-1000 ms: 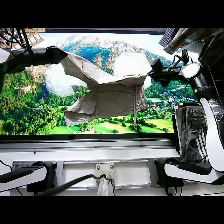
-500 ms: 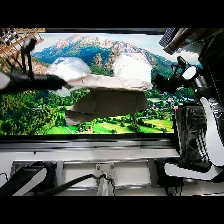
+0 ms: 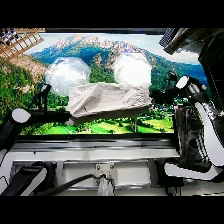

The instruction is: Fold the clothes and pants, and hang the long-sleeved shirts on hangers.

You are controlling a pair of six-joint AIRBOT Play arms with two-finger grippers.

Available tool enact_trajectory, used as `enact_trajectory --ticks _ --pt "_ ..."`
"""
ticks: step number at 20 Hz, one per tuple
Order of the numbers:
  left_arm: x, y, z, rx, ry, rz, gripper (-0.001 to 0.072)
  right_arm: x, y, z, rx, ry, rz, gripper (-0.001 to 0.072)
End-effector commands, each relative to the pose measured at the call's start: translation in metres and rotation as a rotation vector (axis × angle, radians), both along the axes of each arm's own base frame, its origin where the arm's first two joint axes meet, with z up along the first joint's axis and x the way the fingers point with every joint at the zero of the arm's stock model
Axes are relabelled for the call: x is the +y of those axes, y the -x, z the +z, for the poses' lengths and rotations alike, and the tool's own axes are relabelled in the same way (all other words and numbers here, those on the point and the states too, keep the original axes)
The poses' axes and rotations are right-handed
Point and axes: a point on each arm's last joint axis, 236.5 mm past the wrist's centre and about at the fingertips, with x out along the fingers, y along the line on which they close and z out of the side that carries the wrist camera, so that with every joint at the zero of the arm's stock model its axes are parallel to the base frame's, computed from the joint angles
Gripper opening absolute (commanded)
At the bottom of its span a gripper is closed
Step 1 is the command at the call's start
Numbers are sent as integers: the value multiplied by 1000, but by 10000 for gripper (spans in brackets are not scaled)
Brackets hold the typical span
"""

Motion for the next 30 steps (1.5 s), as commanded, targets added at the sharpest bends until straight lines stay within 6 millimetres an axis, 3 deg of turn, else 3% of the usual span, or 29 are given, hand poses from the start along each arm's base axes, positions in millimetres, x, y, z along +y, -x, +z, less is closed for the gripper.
enact_trajectory --ticks 1,2,5,7,9,10,11,12,13,14,16,19,21,23,25,30 --pt "0 19 -24 51 -14 -9 5 8 18 -11 40 -25 77 69" --pt "5 20 -29 48 -47 -17 5 19 22 -8 45 -67 114 133" --pt "31 13 -40 11 -173 -7 4 37 42 -1 119 -155 144 137" --pt "44 6 -42 -12 -226 10 6 33 56 -1 167 -138 180 137" --pt "43 9 -42 0 -223 7 12 24 51 3 128 -97 183 140" --pt "43 11 -43 18 -216 21 33 23 44 8 89 -89 175 193" --pt "42 13 -43 32 -209 36 184 23 35 13 43 -81 164 423" --pt "43 13 -42 42 -199 61 325 21 28 15 15 -79 129 602" --pt "42 12 -40 47 -187 89 430 21 23 16 3 -100 102 633" --pt "42 11 -37 48 -174 117 498 21 18 18 -10 -131 70 651" --pt "39 7 -24 30 -132 166 498 13 5 22 -51 -195 0 647" --pt "5 -4 20 -43 83 216 497 -17 -28 31 -167 -312 -146 647" --pt "-23 -7 50 -107 221 160 496 -28 -40 35 -234 -410 -153 647" --pt "-39 -12 71 -139 335 155 496 -16 -37 28 -229 -512 -86 648" --pt "-45 -16 84 -176 387 150 489 -2 -29 8 -167 -559 -45 648" --pt "-46 -17 86 -204 379 128 489 33 -27 -22 -120 -571 45 650"
